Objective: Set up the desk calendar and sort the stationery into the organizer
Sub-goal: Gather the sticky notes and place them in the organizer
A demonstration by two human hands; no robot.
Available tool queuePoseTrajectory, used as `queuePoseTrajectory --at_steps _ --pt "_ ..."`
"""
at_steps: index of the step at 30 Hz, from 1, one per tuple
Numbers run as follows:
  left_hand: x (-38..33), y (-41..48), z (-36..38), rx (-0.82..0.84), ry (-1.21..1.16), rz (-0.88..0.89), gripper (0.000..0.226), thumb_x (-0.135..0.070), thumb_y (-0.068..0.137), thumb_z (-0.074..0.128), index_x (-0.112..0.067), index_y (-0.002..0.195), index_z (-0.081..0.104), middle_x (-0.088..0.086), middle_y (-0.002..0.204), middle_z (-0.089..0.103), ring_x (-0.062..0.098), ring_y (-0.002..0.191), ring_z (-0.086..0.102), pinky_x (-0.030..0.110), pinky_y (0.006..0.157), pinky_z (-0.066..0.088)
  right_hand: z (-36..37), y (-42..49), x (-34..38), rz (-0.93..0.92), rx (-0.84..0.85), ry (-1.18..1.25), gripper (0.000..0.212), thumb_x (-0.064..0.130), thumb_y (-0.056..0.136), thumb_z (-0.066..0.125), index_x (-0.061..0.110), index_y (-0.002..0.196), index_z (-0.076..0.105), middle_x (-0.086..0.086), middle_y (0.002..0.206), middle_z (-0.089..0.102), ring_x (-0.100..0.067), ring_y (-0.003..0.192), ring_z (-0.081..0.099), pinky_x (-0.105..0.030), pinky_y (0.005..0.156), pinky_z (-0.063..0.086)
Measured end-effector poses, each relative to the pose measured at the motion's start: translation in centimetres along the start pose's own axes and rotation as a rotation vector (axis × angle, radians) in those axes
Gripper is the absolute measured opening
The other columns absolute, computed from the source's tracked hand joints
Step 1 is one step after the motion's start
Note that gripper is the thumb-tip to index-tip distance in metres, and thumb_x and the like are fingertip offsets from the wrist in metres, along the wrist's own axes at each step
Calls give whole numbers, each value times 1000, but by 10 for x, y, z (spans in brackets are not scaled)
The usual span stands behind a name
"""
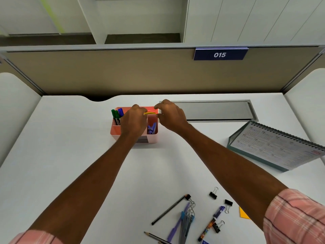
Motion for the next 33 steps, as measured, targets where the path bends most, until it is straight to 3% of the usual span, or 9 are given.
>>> queuePoseTrajectory --at_steps 5,8,13,17,24,33 --pt "-32 -33 1 -73 -179 28 26 -29 101 60 -17 119 74 8 122 69 28 102 67 34 79 52 -12 -32 -23 62 -41 58 23 18 91 71 21 113 75 -3 113 71 -26 101 67 -34 75 53" --pt "-56 -64 11 -68 -307 59 25 -31 98 67 -19 119 74 3 118 71 25 98 69 35 79 56 -15 -62 -38 85 -31 106 16 21 91 72 23 106 78 0 103 75 -22 91 69 -36 73 59" --pt "-90 -115 42 42 -378 62 25 -34 99 64 -22 118 74 -2 109 70 20 93 68 30 72 53 -15 -130 -74 203 14 169 12 27 91 68 32 98 76 11 95 74 -11 83 66 -33 70 58" --pt "-110 -163 70 158 -424 51 23 -35 99 64 -26 118 73 -4 113 70 17 96 68 28 77 53 -13 -194 -104 304 22 222 12 28 92 68 31 99 77 12 97 76 -5 82 65 -34 75 58" --pt "-157 -238 108 361 -443 123 22 -35 99 61 -34 119 70 -9 115 67 14 105 65 31 86 53 -12 -290 -143 456 7 292 13 26 92 70 30 100 79 14 100 77 -3 84 67 -34 82 59" --pt "-215 -293 131 446 -402 245 27 -28 101 57 -31 125 68 -7 125 65 17 113 63 32 89 49 -28 -381 -182 603 -53 311 16 17 90 73 23 104 79 8 102 77 -7 85 67 -24 82 52"
Point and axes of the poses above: each hand's wrist, its own y-axis towards the middle knuckle, its own z-axis out of the palm, x = y × z, the point moved 9 cm from there along y, towards the middle knuckle
